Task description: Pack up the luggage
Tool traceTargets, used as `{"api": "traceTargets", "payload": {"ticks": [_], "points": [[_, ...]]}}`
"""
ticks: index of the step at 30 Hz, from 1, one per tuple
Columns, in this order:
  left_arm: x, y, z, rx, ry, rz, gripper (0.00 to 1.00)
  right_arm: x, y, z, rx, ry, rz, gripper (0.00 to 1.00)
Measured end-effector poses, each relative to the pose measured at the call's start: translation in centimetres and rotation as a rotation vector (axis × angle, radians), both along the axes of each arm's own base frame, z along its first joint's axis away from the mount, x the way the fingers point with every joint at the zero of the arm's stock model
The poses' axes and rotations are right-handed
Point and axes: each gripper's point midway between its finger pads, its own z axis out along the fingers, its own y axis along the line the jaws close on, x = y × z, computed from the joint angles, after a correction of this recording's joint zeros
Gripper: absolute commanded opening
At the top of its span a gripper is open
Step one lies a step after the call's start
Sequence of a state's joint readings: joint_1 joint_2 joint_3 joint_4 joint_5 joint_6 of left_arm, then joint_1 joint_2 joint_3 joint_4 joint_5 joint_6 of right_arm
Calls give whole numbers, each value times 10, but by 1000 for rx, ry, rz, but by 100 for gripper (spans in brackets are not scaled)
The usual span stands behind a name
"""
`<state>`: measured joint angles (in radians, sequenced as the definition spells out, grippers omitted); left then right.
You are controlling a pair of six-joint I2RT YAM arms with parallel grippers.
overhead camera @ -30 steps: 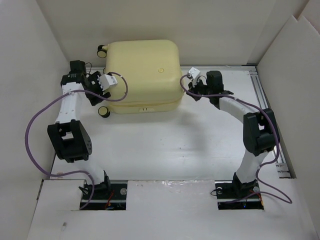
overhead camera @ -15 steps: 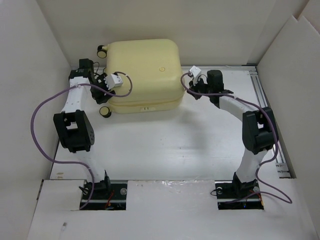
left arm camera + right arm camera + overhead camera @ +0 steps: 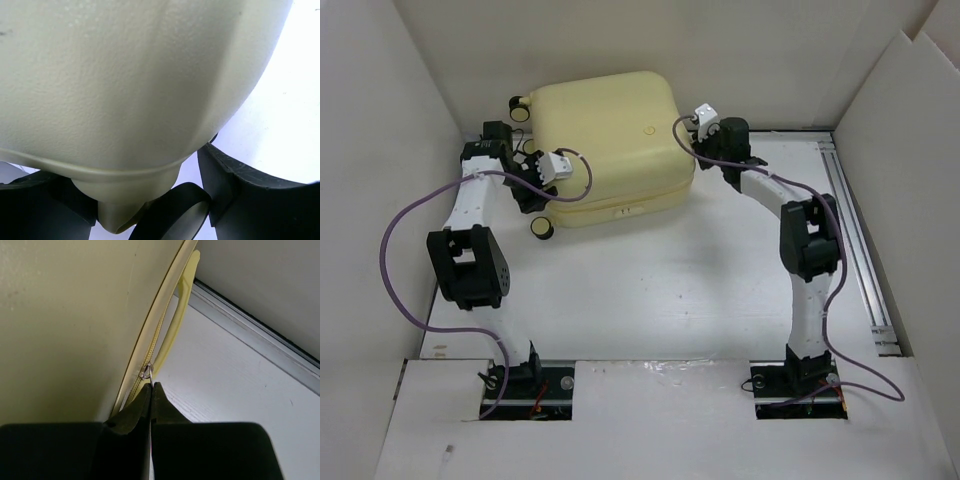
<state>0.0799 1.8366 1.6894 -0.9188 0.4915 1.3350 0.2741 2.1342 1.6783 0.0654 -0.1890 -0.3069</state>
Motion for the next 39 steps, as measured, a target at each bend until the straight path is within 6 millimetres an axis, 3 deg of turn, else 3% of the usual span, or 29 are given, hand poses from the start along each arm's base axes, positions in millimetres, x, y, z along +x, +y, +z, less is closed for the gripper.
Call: {"api": "traceTargets", "payload": {"ticks": [4,10,15,17,20,24,27,29,31,33,35,37,39], "points": [[-1,-1,0,0,-2,-17,0,16,12,4,68,-46,55,0],[-1,-1,0,0,-3,-33,0,81,31,4,217,-175,119,0],[-2,-1,0,-11,-2,-32,0,112,39,2,345,-245,47,0],[-2,-1,1,-20,7,-24,33,115,46,1,395,-246,16,0],[-2,-1,4,-52,33,14,71,116,54,0,442,-245,-6,0],[3,0,30,-160,61,118,78,112,56,-2,470,-254,-3,0],[15,-1,82,-287,-15,185,84,103,58,-3,487,-269,4,0],[22,-2,122,-406,-85,218,94,97,60,-4,493,-271,9,0],[30,8,155,-518,-148,312,94,92,62,-4,497,-274,13,0],[39,26,168,-566,-183,439,87,87,63,-4,498,-271,15,0],[55,50,164,-550,-212,586,85,83,63,-4,497,-262,17,0],[80,63,144,-538,-196,700,83,77,63,-4,496,-249,23,0],[110,74,108,-517,-155,798,83,63,63,-6,493,-234,28,0]]}}
